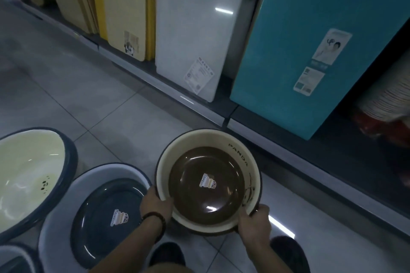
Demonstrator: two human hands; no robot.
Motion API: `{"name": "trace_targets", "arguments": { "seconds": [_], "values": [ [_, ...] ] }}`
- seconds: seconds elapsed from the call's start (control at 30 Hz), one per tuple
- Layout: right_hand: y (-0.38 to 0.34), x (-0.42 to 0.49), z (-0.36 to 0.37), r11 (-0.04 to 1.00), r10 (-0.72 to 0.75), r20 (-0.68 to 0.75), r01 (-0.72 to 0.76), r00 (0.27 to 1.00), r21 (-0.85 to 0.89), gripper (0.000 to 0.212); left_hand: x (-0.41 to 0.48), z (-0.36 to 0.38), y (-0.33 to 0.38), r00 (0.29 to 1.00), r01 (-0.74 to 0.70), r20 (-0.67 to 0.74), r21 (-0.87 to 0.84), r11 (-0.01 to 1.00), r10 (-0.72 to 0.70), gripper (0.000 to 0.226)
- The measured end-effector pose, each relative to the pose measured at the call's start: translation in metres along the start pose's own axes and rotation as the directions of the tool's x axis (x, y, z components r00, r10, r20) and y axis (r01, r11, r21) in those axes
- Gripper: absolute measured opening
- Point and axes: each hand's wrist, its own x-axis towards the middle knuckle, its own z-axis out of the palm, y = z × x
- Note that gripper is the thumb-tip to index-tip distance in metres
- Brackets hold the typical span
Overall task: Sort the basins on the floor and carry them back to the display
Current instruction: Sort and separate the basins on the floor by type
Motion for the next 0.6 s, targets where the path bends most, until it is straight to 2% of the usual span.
{"name": "trace_targets", "arguments": {
  "seconds": [0.17,0.3,0.47,0.53,0.6],
  "values": [
    [0.025,-0.015,-0.035,1.000,-0.003,-0.092,0.004,0.996,0.003,0.037,-0.021,0.015,-0.019,0.991,-0.025,0.135,0.110,0.994,0.010,0.046],
    [0.041,-0.019,-0.052,0.997,-0.050,-0.069,0.046,0.996,-0.061,0.038,-0.032,0.024,-0.026,0.969,0.016,0.244,0.064,0.998,-0.031,0.051],
    [0.052,-0.011,-0.056,0.979,-0.059,-0.062,0.046,0.996,-0.199,0.042,-0.030,0.035,-0.035,0.956,0.045,0.288,0.042,0.998,-0.055,0.050],
    [0.046,-0.010,-0.051,0.952,-0.023,-0.062,0.003,0.998,-0.306,0.053,-0.027,0.031,-0.035,0.941,0.056,0.333,0.024,0.998,-0.061,0.046],
    [0.033,-0.017,-0.042,0.866,-0.087,-0.124,0.013,0.989,-0.500,0.080,-0.024,0.022,-0.038,0.926,0.073,0.368,0.047,0.996,-0.086,0.048]
  ]
}}
